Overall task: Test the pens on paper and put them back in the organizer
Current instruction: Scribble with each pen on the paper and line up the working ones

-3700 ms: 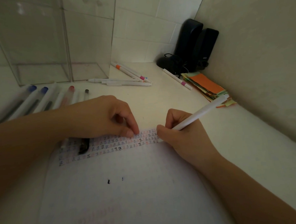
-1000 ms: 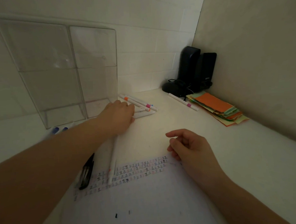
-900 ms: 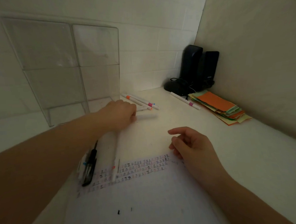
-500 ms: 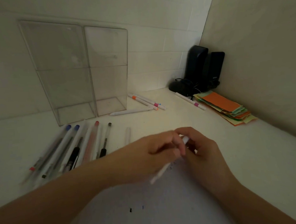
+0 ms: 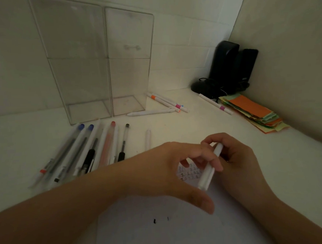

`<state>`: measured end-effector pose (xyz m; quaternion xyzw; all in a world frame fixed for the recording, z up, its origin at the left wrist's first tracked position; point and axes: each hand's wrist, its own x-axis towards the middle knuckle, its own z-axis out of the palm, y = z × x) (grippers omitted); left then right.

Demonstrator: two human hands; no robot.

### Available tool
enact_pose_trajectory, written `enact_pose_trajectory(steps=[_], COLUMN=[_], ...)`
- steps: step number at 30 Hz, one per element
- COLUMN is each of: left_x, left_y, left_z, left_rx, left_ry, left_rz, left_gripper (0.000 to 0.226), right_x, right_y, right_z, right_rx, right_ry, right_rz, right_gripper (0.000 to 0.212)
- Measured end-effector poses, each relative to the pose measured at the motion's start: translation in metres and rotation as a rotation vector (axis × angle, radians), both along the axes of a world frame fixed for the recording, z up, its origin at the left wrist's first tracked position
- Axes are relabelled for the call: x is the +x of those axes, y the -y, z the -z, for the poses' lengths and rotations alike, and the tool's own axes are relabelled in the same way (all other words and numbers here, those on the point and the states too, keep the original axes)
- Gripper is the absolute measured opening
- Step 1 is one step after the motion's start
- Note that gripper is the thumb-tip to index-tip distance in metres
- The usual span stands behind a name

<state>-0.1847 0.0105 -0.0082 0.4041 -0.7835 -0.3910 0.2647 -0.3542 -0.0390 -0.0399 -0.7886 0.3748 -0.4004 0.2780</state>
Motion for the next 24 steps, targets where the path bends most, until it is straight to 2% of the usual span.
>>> enact_pose_trajectory(steps=[6, 9, 11, 12, 15, 19, 22, 24], left_x=[0.000, 0.002, 0.006, 0.009, 0.017, 0.021, 0.022, 0.023], left_y=[0.002, 0.004, 0.007, 0.009, 0.014, 0.019, 0.021, 0.022], left_z=[0.004, 0.005, 0.004, 0.005, 0.008, 0.020, 0.028, 0.028], left_rx=[-0.025, -0.032, -0.053, -0.063, -0.050, -0.099, -0.194, -0.222], left_ry=[0.017, 0.000, -0.012, -0.020, -0.037, 0.169, 0.327, 0.335], left_rz=[-0.014, 0.004, 0.011, -0.006, -0.117, -0.225, -0.225, -0.216], left_gripper=[0.045, 0.056, 0.063, 0.061, 0.038, 0.017, 0.021, 0.020], right_x=[0.000, -0.001, -0.001, -0.001, -0.006, -0.007, -0.008, -0.008], right_y=[0.000, 0.002, 0.003, 0.003, 0.005, 0.004, 0.003, 0.005], right_z=[0.000, 0.002, 0.002, 0.000, -0.004, -0.009, -0.007, -0.006], right_rx=[0.016, 0.018, 0.040, 0.079, 0.241, 0.443, 0.416, 0.431], right_ry=[0.001, 0.011, 0.063, 0.137, 0.302, 0.475, 0.300, 0.175], right_rz=[0.002, 0.030, 0.070, 0.088, 0.164, 0.059, 0.060, 0.037], right_gripper=[0.036, 0.034, 0.023, 0.018, 0.047, 0.048, 0.031, 0.013])
